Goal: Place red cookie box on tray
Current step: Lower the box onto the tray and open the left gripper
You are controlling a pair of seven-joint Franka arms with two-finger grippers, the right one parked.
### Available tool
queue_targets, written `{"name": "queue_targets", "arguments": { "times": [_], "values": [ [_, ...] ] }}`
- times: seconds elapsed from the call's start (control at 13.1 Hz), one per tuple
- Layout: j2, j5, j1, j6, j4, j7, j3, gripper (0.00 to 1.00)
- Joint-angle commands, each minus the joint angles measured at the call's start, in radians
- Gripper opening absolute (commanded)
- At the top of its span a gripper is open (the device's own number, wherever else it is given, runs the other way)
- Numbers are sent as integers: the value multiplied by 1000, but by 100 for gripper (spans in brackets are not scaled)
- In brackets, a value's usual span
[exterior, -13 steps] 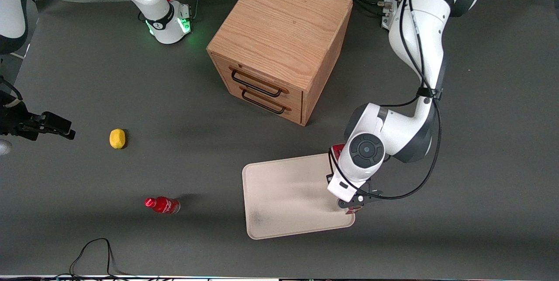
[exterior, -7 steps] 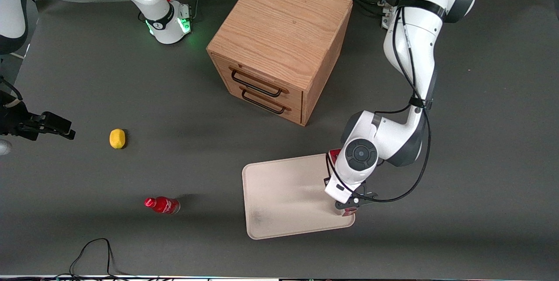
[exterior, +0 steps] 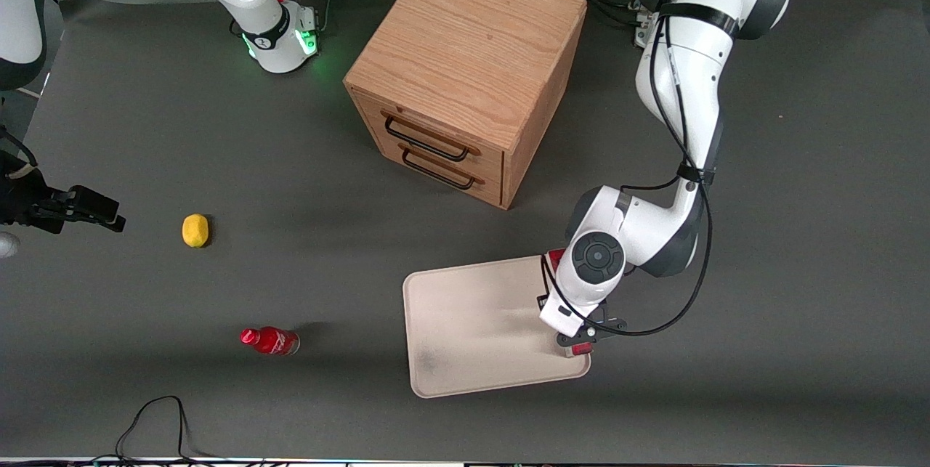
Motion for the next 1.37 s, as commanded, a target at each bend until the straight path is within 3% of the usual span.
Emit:
{"name": "queue_targets", "arguments": {
  "times": [0.0, 0.53, 0.99, 1.29],
  "values": [
    [-14, 15, -9, 9, -9, -22, 8, 100],
    [-92, 4, 3, -98, 11, -24, 11, 100],
    [-342, 3, 3, -386, 28, -22, 9, 100],
    [-473, 3, 3, -488, 23, -21, 9, 100]
  ]
}}
